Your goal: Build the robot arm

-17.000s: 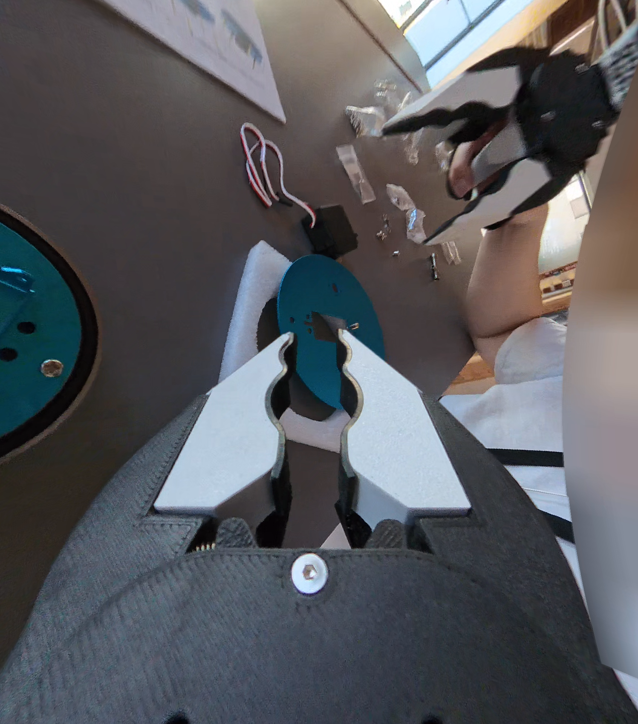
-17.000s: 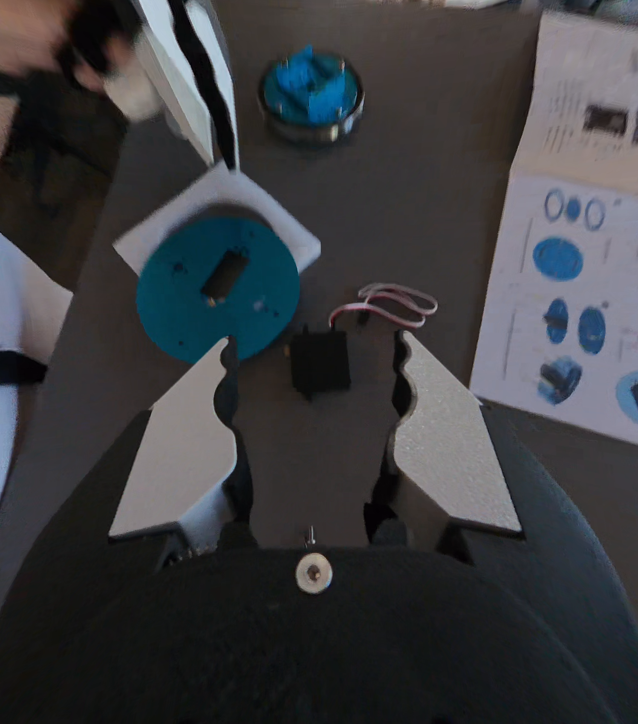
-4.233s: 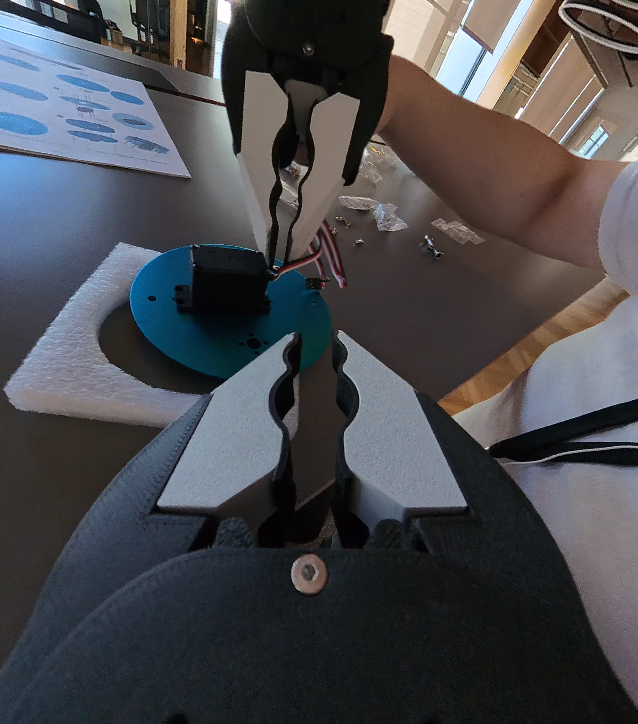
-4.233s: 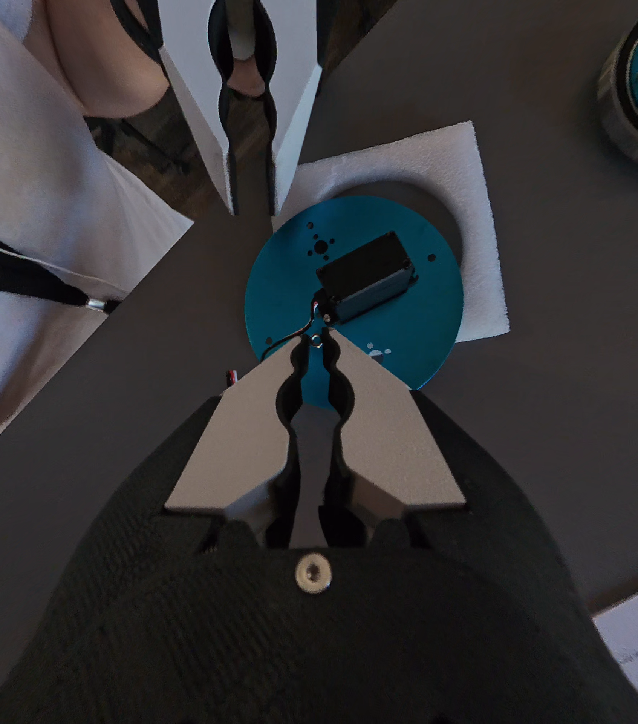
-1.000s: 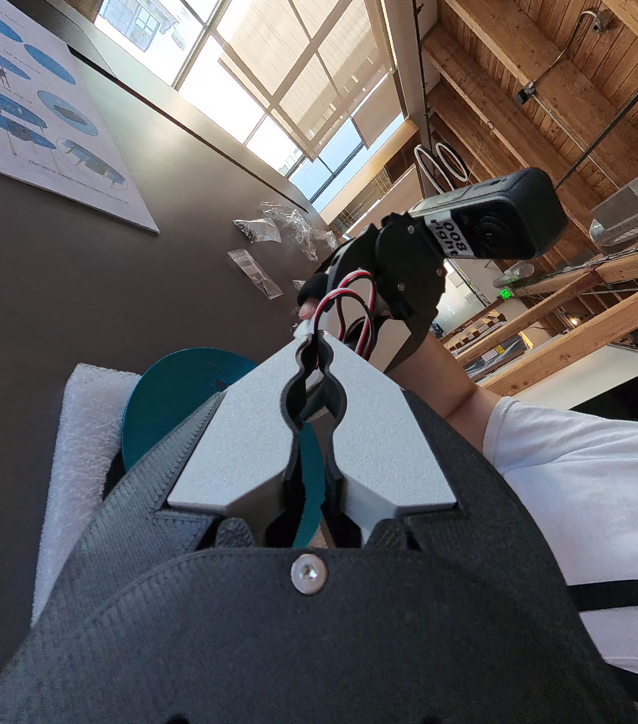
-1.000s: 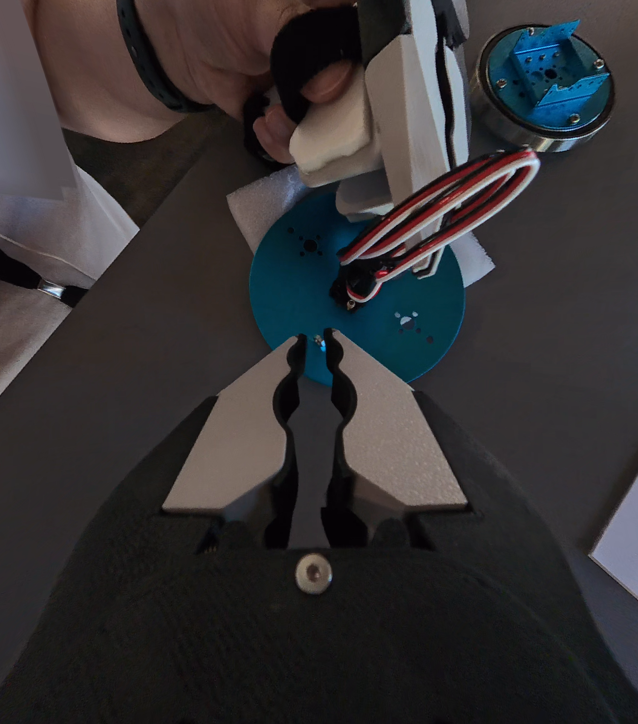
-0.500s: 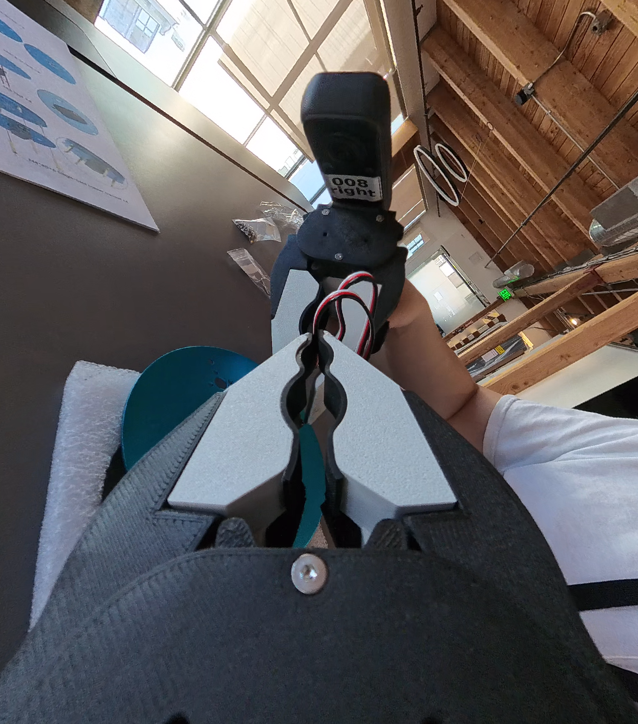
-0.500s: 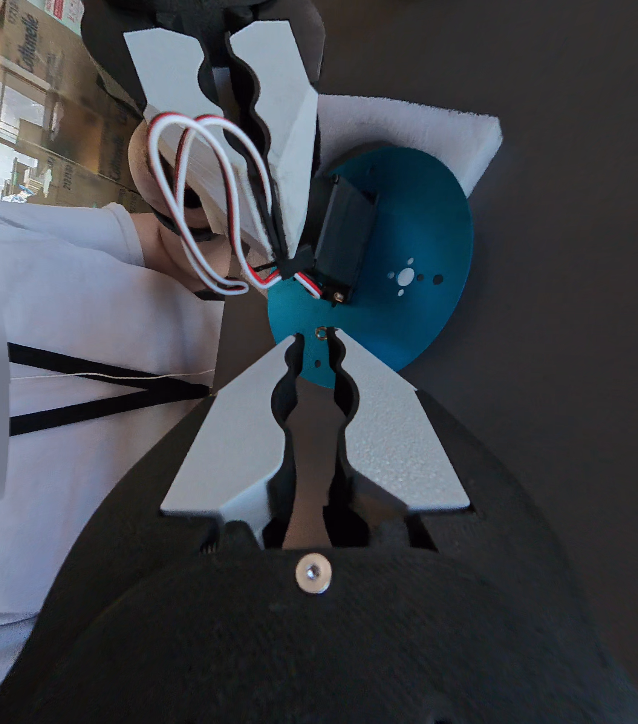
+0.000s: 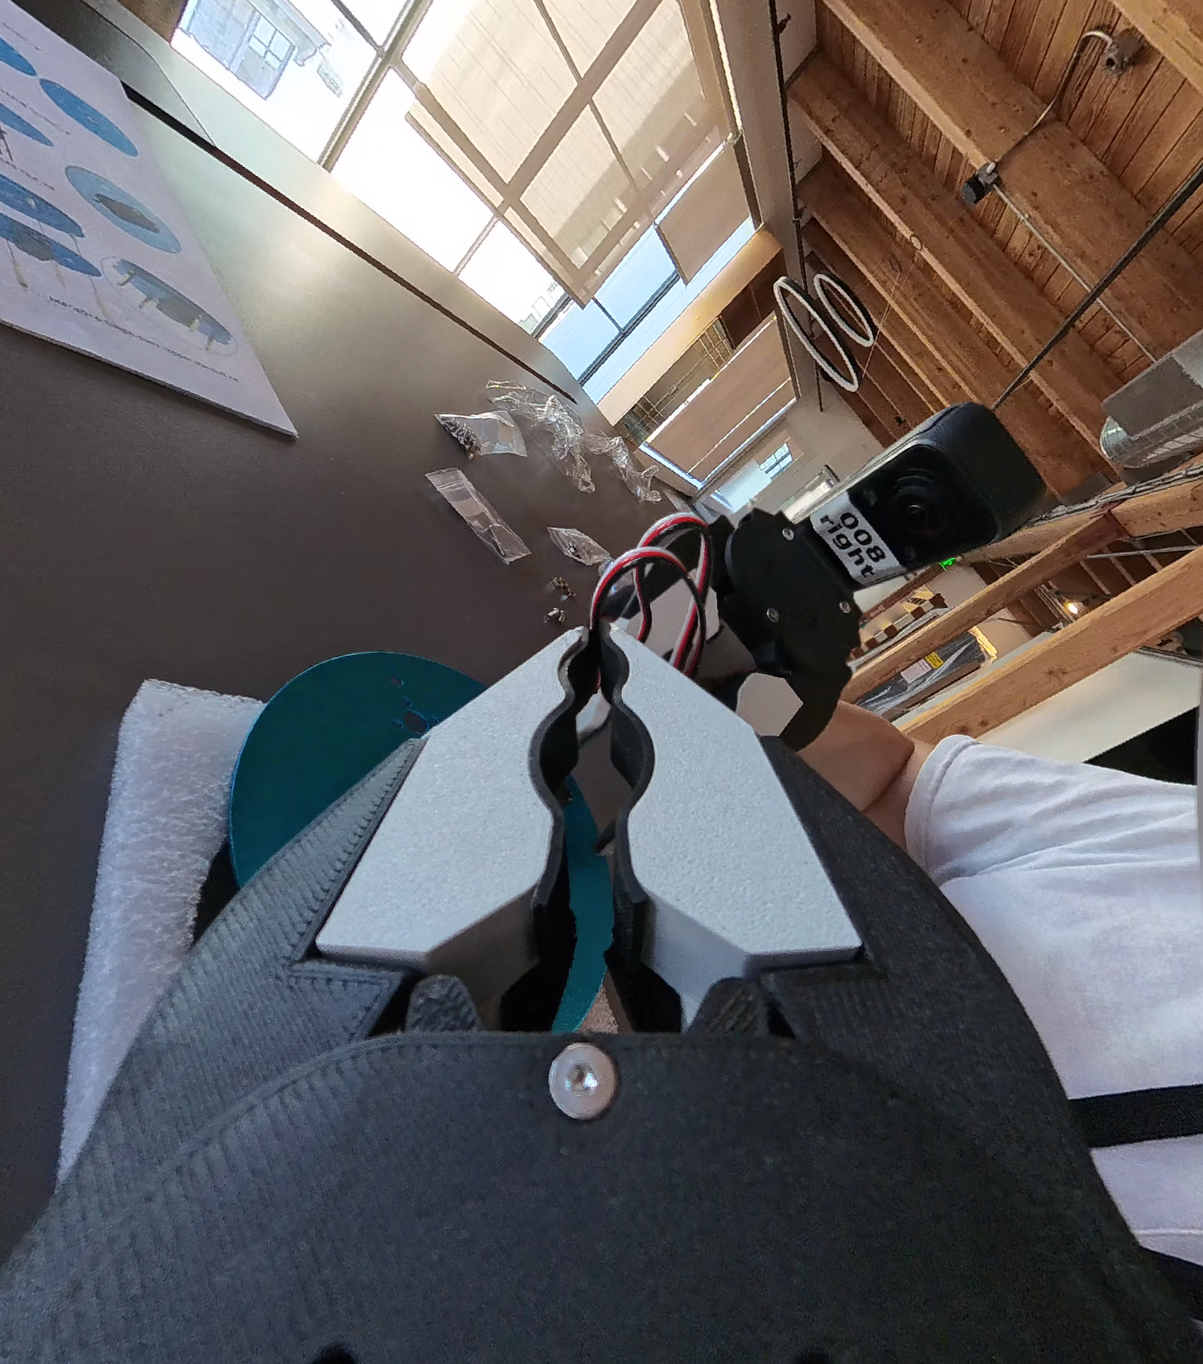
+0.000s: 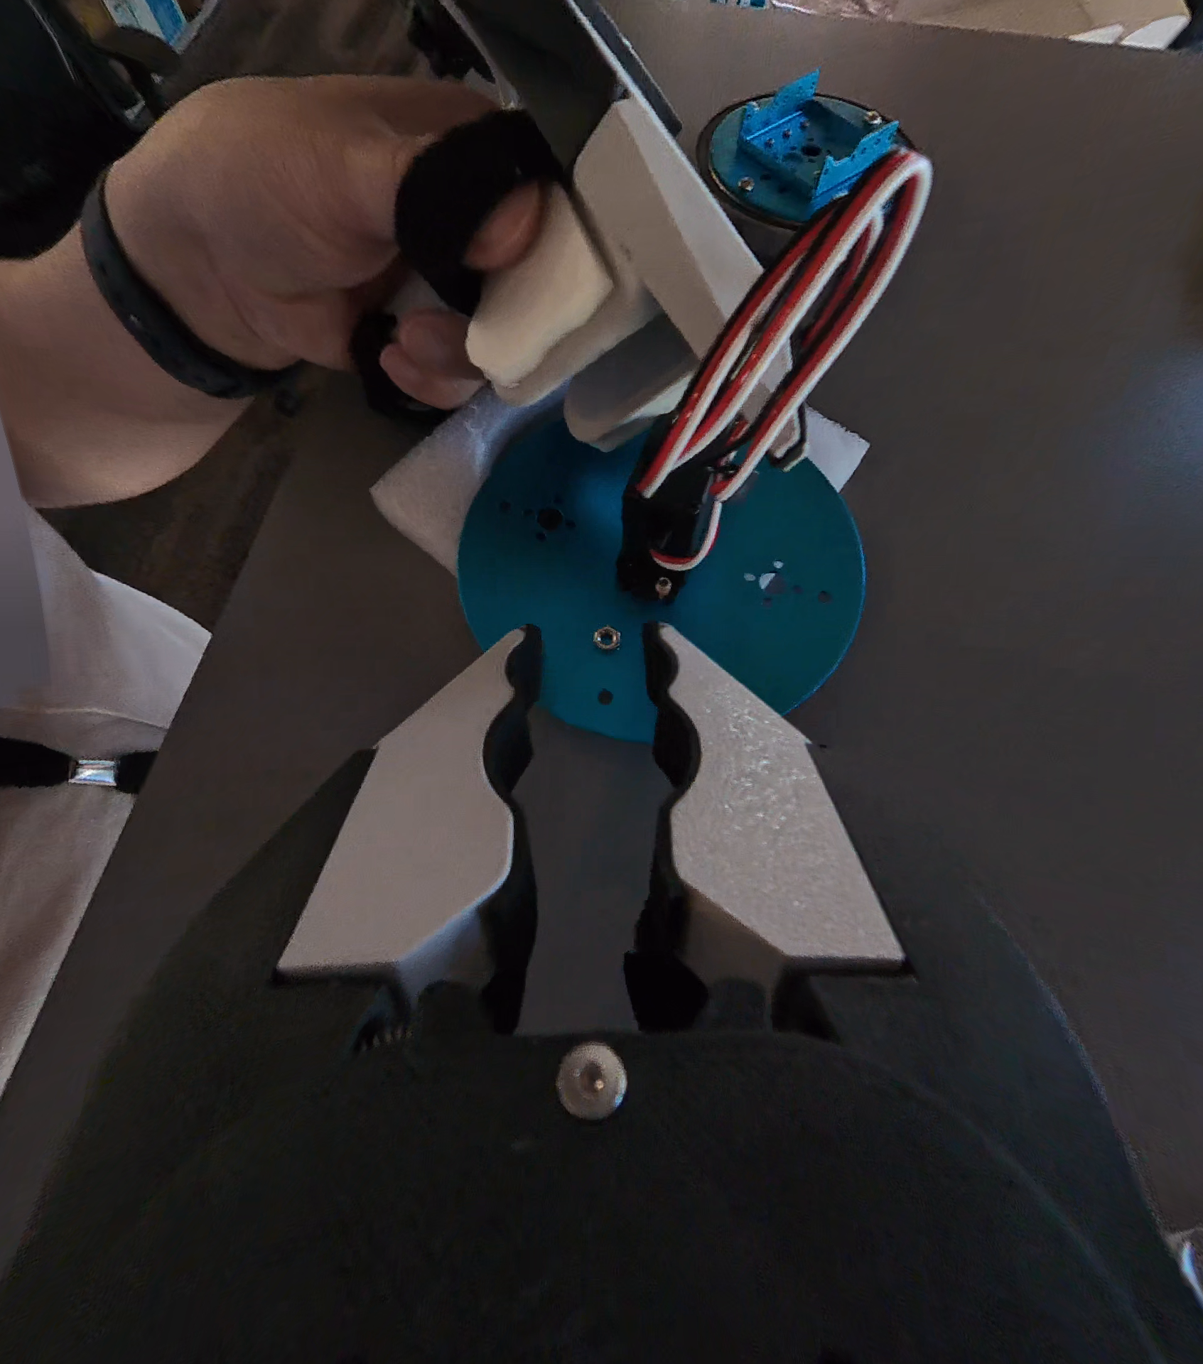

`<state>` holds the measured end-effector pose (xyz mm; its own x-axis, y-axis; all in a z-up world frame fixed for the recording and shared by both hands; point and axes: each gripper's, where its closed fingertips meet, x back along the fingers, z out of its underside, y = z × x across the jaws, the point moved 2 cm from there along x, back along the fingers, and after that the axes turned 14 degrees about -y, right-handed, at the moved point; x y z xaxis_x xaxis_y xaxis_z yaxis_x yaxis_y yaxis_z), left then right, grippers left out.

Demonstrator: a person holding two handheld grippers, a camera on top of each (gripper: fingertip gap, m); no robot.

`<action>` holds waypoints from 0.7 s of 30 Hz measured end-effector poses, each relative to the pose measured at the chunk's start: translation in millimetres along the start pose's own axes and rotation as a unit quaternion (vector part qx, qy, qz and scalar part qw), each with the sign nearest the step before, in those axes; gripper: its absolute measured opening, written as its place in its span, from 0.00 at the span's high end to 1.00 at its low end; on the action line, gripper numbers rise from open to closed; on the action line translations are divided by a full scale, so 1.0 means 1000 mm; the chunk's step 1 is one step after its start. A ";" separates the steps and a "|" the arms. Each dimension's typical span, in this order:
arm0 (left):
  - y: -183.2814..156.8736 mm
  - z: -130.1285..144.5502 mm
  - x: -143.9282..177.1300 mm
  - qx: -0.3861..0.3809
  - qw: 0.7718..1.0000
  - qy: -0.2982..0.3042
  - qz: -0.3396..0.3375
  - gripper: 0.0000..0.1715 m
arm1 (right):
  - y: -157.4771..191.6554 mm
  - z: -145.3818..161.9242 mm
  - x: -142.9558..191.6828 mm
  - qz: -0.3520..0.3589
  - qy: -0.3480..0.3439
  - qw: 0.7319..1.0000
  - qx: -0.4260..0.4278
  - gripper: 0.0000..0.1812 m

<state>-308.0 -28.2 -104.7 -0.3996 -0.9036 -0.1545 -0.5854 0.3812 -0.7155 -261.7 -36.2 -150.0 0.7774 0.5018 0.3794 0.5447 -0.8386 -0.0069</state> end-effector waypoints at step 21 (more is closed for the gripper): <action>0.000 0.000 0.000 0.005 1.000 0.002 0.004 1.00 | -0.001 0.003 -0.003 0.004 0.004 0.999 -0.036 0.93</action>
<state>-307.9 -28.2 -104.8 -0.4069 -0.8998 -0.1573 -0.5756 0.3863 -0.7207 -264.0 -36.2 -154.5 0.7796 0.4930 0.3862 0.5138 -0.8561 0.0556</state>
